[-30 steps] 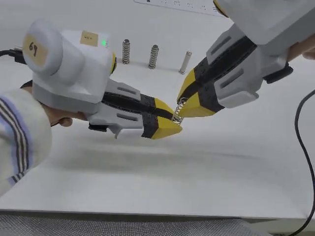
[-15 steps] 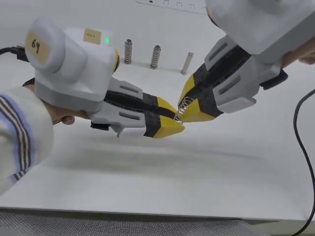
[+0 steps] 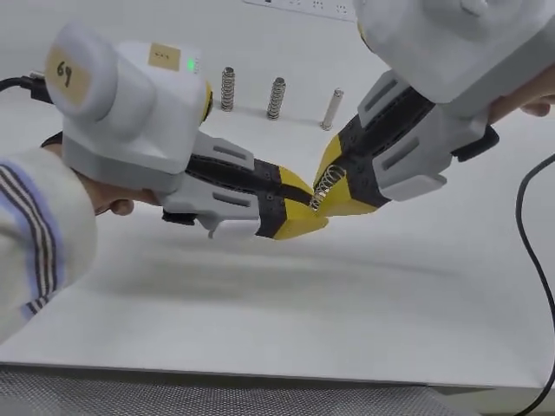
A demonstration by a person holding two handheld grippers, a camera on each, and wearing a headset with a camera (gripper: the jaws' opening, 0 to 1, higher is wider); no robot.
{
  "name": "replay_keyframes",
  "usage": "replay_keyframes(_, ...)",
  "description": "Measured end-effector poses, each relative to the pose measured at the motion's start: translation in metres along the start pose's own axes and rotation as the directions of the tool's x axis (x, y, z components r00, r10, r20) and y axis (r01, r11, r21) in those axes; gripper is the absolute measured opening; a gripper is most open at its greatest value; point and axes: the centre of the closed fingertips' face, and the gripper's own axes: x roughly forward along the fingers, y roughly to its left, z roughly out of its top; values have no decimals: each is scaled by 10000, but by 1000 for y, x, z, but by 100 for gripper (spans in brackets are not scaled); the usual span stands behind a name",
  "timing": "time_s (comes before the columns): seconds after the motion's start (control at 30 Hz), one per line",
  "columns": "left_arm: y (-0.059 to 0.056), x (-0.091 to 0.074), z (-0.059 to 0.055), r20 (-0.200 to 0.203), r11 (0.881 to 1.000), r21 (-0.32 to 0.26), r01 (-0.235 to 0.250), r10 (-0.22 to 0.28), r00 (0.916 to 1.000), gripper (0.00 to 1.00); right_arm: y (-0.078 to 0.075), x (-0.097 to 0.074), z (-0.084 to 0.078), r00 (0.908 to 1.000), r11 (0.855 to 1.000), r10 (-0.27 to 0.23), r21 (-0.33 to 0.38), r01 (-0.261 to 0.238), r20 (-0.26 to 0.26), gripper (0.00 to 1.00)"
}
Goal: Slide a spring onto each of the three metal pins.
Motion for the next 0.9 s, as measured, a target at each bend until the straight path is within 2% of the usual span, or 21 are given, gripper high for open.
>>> replay_keyframes(0.37, -1, -1, -4, -141, 10000, -72, 20, -21, 9999, 1, 2, 3, 0, 10000, 9999, 20, -152, -21, -93, 9)
replay_keyframes(0.43, -4, -2, -4, -150, 9995, -246, 186, -190, 9997, 1, 4, 3, 0, 9999, 9999, 129, -85, -129, -56, 9)
replay_keyframes(0.6, -3, -3, -4, -151, 9999, -135, 98, -100, 9998, 1, 4, 2, 1, 10000, 10000, 36, -91, -37, -28, 9)
replay_keyframes(0.9, -5, -5, -2, -152, 9998, -193, 105, -108, 9998, 1, 7, 1, 2, 9999, 9989, 102, -466, -108, -125, 8)
